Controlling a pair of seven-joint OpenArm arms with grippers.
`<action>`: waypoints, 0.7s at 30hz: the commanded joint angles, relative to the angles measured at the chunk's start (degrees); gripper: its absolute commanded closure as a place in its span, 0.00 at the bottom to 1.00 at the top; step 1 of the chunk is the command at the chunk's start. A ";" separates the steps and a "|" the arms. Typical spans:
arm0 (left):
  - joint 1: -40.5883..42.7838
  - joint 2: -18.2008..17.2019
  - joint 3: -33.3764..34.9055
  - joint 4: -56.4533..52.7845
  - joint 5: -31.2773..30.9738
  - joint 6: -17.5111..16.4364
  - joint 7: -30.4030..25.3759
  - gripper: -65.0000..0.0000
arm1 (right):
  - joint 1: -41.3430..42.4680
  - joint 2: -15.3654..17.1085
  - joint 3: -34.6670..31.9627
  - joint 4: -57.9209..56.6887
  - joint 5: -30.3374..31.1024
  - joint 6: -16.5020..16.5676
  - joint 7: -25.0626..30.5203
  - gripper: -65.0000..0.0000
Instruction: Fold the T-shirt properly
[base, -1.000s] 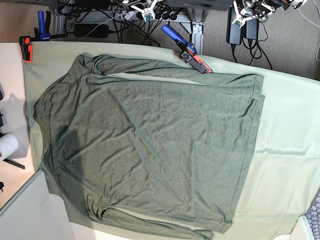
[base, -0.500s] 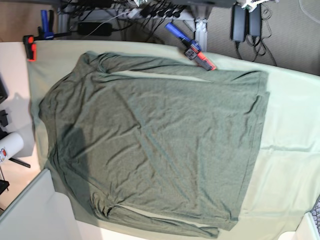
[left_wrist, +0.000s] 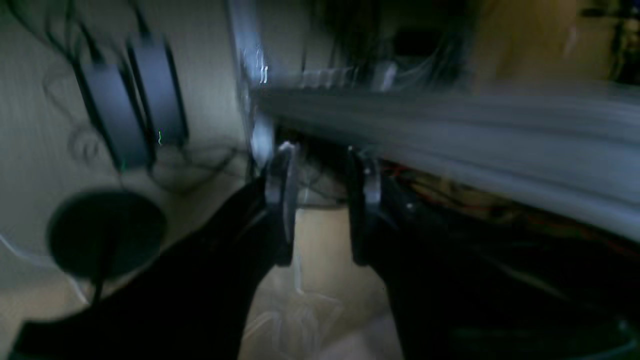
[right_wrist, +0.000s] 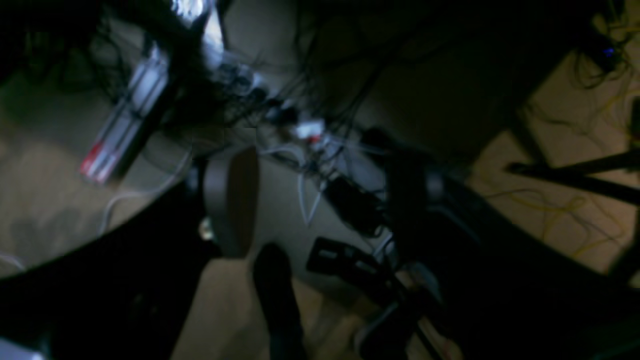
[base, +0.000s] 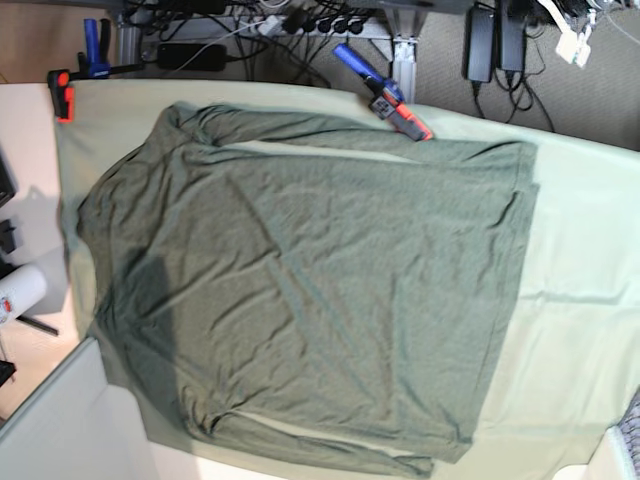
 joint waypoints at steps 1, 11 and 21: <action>1.90 -0.52 -1.70 4.11 -2.93 -1.08 0.79 0.72 | -2.14 0.76 2.27 2.54 0.68 -0.31 0.70 0.39; 5.84 -1.86 -12.37 24.61 -16.31 -1.08 7.50 0.72 | -6.73 0.57 18.21 22.03 10.93 -0.31 -4.74 0.39; 5.84 -2.84 -12.81 25.14 -15.26 -1.08 7.74 0.55 | 4.52 -4.79 27.54 28.09 25.40 -0.33 -11.47 0.39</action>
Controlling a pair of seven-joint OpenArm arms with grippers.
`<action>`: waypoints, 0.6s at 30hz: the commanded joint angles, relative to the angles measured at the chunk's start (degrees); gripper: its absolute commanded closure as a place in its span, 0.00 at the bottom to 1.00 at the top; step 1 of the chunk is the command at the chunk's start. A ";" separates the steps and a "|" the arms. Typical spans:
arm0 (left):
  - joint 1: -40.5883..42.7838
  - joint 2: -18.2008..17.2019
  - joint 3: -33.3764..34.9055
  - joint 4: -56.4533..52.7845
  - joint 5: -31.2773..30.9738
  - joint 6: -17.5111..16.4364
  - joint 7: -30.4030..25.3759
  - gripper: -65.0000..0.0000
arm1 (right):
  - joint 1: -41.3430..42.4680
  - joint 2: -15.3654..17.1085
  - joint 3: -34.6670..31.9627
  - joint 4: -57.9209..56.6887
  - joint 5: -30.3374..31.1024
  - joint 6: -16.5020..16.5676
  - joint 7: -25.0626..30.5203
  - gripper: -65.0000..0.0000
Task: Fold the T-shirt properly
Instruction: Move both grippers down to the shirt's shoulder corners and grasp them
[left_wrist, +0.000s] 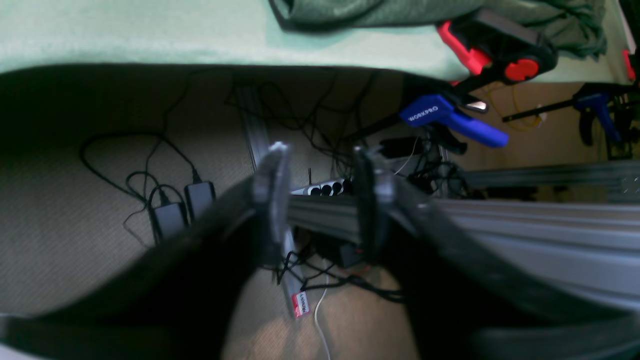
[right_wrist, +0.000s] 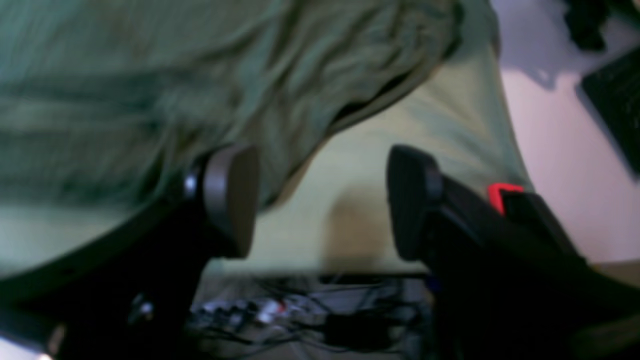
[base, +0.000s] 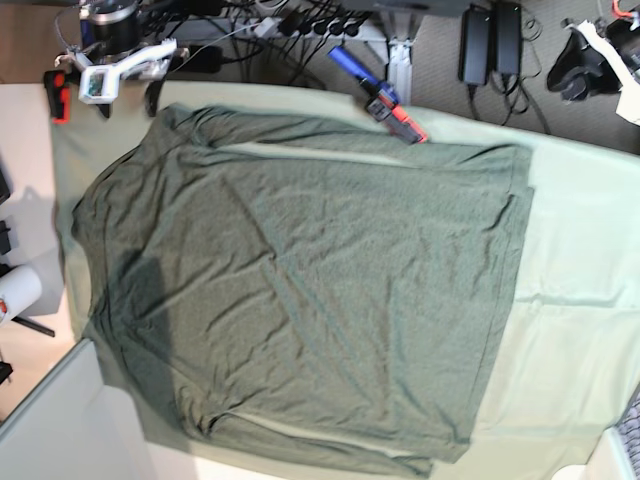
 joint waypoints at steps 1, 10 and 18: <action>0.72 -0.50 -0.33 0.85 -0.63 -0.93 -0.76 0.52 | 1.36 -0.96 0.90 0.74 1.11 -0.44 -0.33 0.39; 0.70 -2.84 -0.33 0.85 -0.66 -0.93 -1.53 0.41 | 9.42 -12.26 0.79 -4.22 6.49 -0.20 -2.43 0.39; -0.33 -5.86 -0.33 0.85 -0.66 -0.93 -5.07 0.33 | 14.91 -16.06 0.79 -10.67 7.96 -0.13 -2.40 0.39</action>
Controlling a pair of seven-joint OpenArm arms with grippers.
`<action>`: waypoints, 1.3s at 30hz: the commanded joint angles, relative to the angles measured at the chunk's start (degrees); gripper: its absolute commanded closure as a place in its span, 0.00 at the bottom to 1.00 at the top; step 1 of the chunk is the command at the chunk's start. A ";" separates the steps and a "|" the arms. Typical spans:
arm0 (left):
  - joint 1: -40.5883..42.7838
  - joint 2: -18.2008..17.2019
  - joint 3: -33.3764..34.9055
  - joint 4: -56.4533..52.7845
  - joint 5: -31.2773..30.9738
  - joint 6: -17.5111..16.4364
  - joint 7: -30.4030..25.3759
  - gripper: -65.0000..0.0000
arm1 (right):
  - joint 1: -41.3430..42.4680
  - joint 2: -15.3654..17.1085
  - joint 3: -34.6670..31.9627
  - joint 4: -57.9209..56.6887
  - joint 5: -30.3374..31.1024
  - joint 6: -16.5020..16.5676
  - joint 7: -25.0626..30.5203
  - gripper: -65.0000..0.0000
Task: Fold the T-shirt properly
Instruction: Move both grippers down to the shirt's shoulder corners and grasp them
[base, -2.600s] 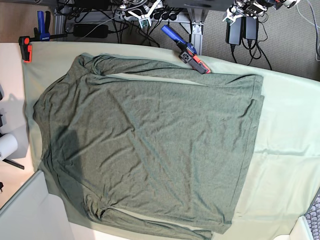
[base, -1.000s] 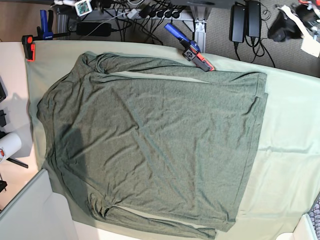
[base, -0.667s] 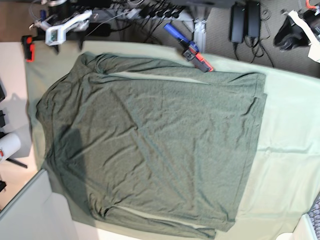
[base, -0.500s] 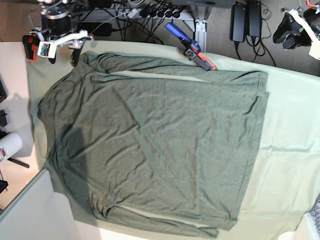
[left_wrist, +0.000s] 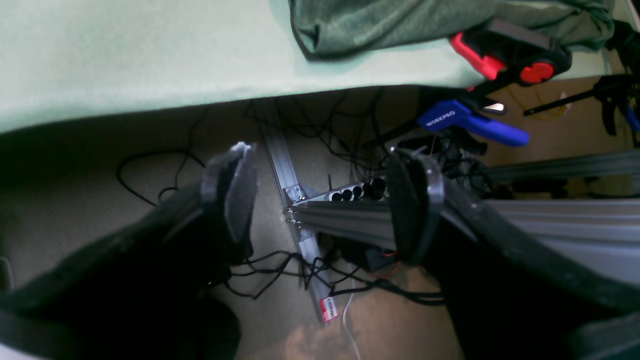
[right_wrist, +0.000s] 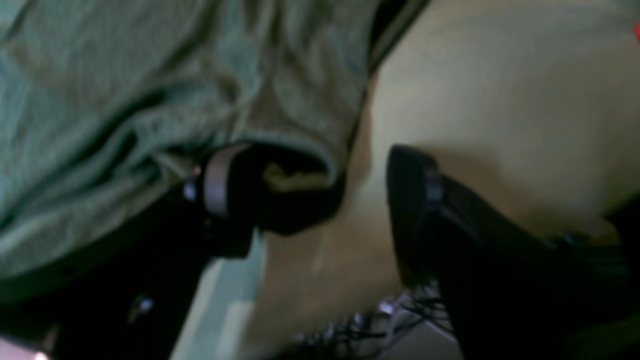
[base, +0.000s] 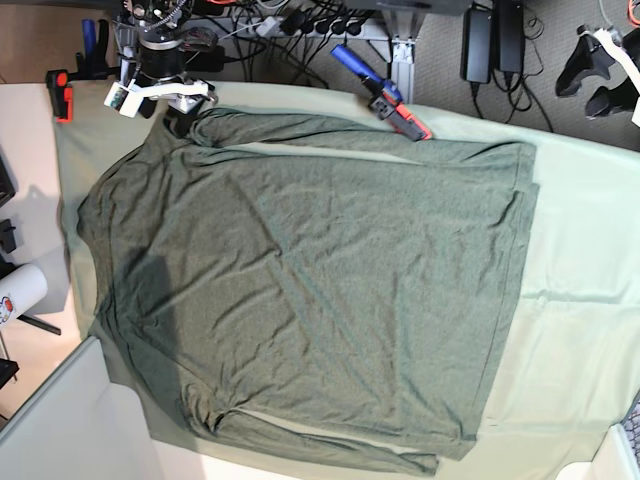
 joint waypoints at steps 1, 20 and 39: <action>-0.15 -0.68 -0.39 0.85 -1.03 -0.93 -1.22 0.33 | -0.07 -0.17 0.35 0.61 0.20 0.04 0.44 0.39; -9.22 -0.68 4.52 -0.07 2.14 -0.93 -1.20 0.33 | 0.66 -3.82 -0.50 0.61 0.13 1.99 0.44 0.39; -21.31 1.20 14.97 -10.95 7.54 1.18 -1.92 0.33 | 0.63 -3.82 -0.50 0.61 -0.52 1.99 0.44 0.39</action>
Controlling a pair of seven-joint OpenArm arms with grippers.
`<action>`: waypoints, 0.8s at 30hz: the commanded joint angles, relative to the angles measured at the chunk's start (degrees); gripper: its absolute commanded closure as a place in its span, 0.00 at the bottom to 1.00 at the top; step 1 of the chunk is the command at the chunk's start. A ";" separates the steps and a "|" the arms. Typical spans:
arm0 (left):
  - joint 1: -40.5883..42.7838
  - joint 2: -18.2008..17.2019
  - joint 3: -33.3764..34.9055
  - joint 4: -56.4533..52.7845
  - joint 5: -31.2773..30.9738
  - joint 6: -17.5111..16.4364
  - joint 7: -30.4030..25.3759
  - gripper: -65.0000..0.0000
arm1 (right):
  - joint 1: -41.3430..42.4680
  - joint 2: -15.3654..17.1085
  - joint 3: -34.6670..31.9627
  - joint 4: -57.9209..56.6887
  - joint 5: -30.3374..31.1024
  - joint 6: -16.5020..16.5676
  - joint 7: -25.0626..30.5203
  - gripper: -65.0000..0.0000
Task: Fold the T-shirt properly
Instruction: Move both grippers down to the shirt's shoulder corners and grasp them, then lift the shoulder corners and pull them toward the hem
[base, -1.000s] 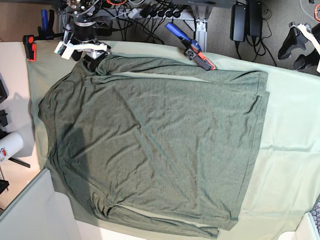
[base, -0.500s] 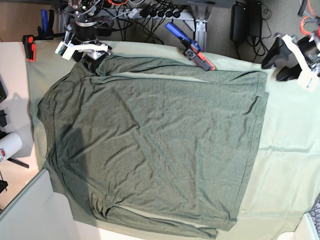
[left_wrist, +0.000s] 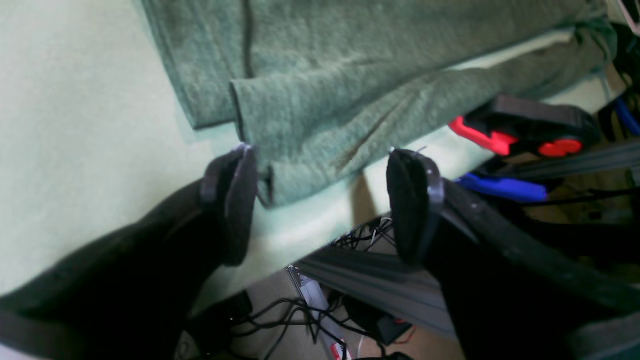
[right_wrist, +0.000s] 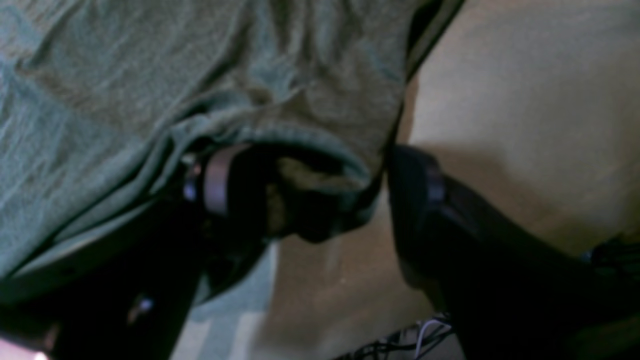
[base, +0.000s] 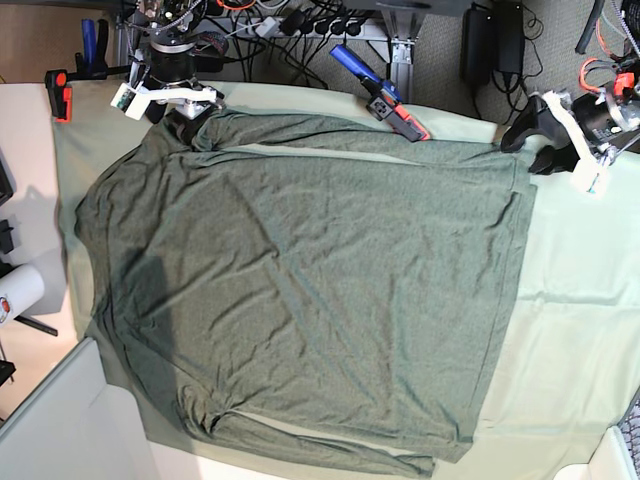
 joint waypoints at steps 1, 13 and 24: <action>-0.24 -0.28 -0.11 0.28 -0.74 -0.20 -1.05 0.33 | -0.24 0.13 -0.07 0.61 0.22 0.68 -0.87 0.39; -0.85 2.40 3.04 -0.04 2.71 3.96 -4.33 0.33 | -0.24 0.13 -0.07 0.61 -0.61 0.68 -0.85 0.39; -1.46 3.48 3.10 -0.04 7.26 4.09 -4.48 0.33 | -0.24 0.15 -0.07 0.61 -4.72 0.66 -0.85 0.83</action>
